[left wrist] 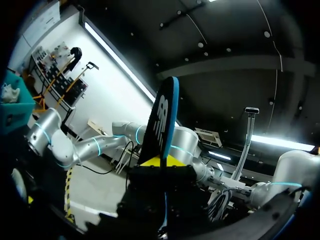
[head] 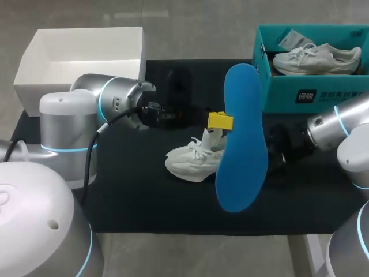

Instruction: Take the shoe out of the shoebox, open the shoe tongue, remove and reinsert the insole, then place the shoe into the shoebox

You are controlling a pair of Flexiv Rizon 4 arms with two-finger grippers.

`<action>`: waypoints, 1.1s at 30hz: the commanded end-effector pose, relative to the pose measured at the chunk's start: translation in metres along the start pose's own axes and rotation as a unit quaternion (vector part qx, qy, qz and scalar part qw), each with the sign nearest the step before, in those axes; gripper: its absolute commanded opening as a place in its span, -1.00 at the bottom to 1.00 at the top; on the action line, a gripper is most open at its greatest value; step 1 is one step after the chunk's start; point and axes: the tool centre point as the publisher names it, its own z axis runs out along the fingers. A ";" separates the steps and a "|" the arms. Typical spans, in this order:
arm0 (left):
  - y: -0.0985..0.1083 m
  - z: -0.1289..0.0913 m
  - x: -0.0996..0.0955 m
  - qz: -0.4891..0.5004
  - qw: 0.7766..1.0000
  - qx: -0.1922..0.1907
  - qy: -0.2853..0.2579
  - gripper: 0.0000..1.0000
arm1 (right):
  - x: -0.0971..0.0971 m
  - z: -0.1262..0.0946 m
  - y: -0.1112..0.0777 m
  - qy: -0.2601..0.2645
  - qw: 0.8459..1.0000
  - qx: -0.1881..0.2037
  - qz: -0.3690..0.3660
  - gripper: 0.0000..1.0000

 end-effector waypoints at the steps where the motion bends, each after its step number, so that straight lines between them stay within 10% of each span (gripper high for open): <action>1: 0.001 0.000 -0.001 0.000 1.000 0.001 0.001 -1.00 | 0.000 0.009 0.007 -0.005 1.000 0.025 0.006 1.00; 19: 0.001 0.000 -0.001 0.000 1.000 0.001 0.001 -1.00 | 0.001 -0.025 0.013 -0.030 0.993 0.110 0.017 1.00; 33: 0.001 0.000 -0.001 0.000 1.000 0.001 0.001 -1.00 | 0.000 -0.073 0.028 -0.048 0.967 0.248 0.042 1.00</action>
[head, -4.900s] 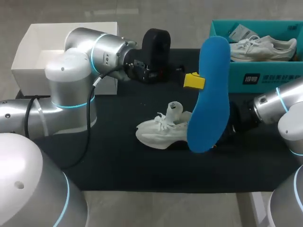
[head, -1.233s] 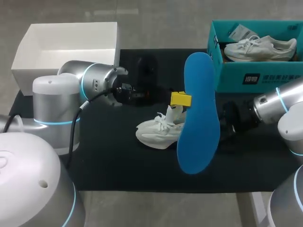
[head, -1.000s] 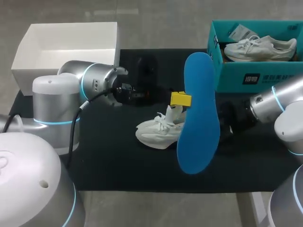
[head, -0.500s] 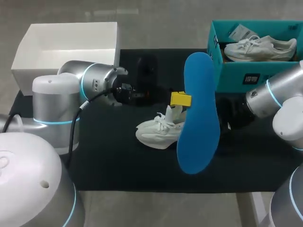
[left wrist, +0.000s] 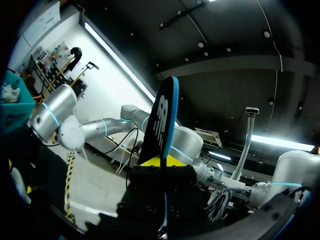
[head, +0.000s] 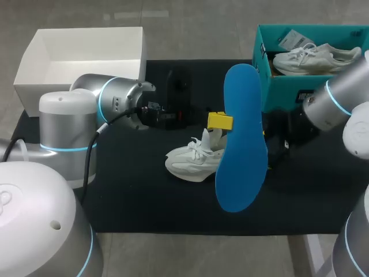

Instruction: Take the shoe out of the shoebox, open the shoe tongue, remove and reinsert the insole, then place the shoe into the shoebox

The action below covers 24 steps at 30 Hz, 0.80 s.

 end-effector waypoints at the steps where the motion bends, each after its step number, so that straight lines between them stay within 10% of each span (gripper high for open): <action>1: 0.001 0.000 -0.001 0.000 1.000 0.001 0.002 -1.00 | 0.003 -0.021 0.004 -0.014 0.996 0.092 0.007 1.00; 24: 0.001 0.000 -0.001 0.000 1.000 0.001 0.002 -1.00 | -0.001 -0.039 0.011 -0.060 0.969 0.237 0.032 1.00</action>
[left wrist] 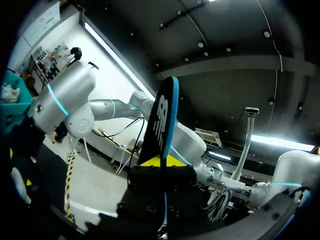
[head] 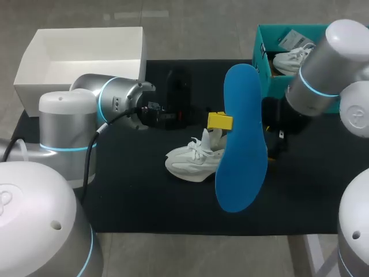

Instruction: Take the shoe out of the shoebox, open the shoe tongue, remove and reinsert the insole, then place the shoe into the shoebox

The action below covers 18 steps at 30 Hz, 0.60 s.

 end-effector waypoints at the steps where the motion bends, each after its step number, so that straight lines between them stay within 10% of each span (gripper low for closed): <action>1: 0.001 0.000 -0.001 0.000 1.000 0.001 0.002 -1.00 | -0.001 0.000 0.005 0.000 0.997 0.074 0.008 1.00; 18: 0.001 0.000 -0.001 0.000 1.000 0.001 0.002 -1.00 | -0.003 -0.002 0.019 0.045 0.997 0.051 -0.040 1.00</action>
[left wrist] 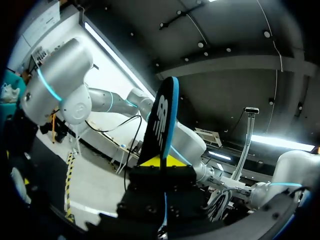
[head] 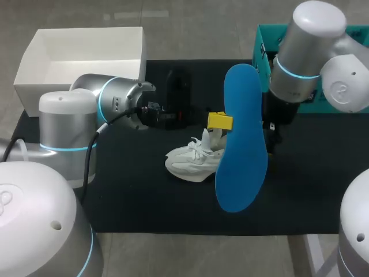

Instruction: Take the shoe out of the shoebox, open the shoe tongue, remove and reinsert the insole, then place the shoe into the shoebox

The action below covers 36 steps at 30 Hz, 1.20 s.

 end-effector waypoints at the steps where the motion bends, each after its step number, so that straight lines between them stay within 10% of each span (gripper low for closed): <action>1: 0.001 0.000 -0.001 0.000 1.000 0.001 0.002 -1.00 | 0.000 0.005 0.004 0.006 1.000 -0.002 -0.006 1.00; 36: 0.001 0.000 -0.001 0.000 1.000 0.001 0.002 -1.00 | 0.008 0.003 0.010 0.002 1.000 -0.007 -0.006 1.00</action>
